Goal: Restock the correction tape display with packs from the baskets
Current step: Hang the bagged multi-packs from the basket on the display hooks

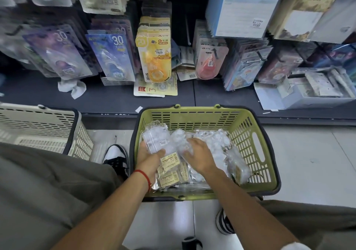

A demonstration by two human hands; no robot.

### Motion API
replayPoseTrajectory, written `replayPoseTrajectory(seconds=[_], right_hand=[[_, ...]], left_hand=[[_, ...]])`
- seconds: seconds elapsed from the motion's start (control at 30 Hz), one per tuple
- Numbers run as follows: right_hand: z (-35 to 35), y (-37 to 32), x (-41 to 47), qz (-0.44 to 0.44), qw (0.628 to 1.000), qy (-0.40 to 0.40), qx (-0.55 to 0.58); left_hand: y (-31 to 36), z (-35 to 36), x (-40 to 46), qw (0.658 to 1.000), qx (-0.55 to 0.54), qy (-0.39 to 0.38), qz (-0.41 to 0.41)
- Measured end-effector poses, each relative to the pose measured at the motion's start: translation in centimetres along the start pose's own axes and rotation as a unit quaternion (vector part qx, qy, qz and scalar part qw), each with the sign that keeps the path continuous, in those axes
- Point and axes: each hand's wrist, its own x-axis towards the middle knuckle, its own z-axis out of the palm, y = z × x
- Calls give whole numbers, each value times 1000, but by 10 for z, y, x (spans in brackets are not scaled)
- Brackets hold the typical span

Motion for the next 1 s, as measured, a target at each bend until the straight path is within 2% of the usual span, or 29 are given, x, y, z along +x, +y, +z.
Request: replayPoseTrajectory(seconds=[0.07, 0.13, 0.17, 0.23, 0.3, 0.37, 0.43, 0.47, 0.53, 0.57, 0.63, 0.7, 0.73, 0.8, 0.83, 0.9, 0.93, 1.0], right_hand=[[11, 9, -2, -31, 985, -85, -146], [18, 11, -3, -57, 979, -71, -183], [17, 12, -1, -55, 985, -49, -154], [2, 16, 6, -2, 1000, 5, -27], [-21, 24, 7, 98, 982, 63, 147], [-43, 32, 0, 188, 915, 86, 347], [-54, 42, -6, 224, 836, 66, 497], [-57, 45, -8, 209, 809, 33, 548], [-56, 40, -15, 145, 796, -44, 586], [-51, 34, -19, 112, 813, -79, 567], [-37, 18, -22, 66, 875, -105, 467], [-25, 5, -19, 46, 919, -74, 384], [-20, 4, -15, 53, 935, -33, 350], [-18, 18, -5, 69, 980, 42, 182], [-18, 30, -3, 77, 996, 22, 49], [-15, 52, -9, 99, 982, -64, -146], [-15, 59, -11, 110, 974, -91, -176], [-18, 66, -10, 103, 979, -96, -149]], left_hand=[[1, -7, 1, 1000, 0, -1, 2], [0, -11, 2, 1000, -6, -7, 2], [0, -12, 2, 1000, -15, -10, 1], [-1, -13, 4, 1000, -29, -11, 1], [-1, -10, 5, 999, -30, -11, 4], [-2, -4, 4, 1000, -15, -13, 0], [-4, 3, 3, 999, -9, -22, -22], [-4, 7, 1, 999, -15, -29, -39], [-5, 17, -1, 994, -49, -54, -79], [-6, 20, -1, 990, -71, -68, -97], [-8, 23, -3, 987, -89, -89, -98], [-11, 19, -2, 993, -47, -83, -67], [-12, 16, -2, 995, -35, -71, -62], [-13, 10, 1, 995, -42, -59, -69], [-13, 8, 1, 994, -48, -58, -75], [-10, 5, 1, 993, -55, -63, -79], [-9, 4, 0, 993, -56, -66, -76], [-9, 2, -1, 993, -56, -68, -73]])
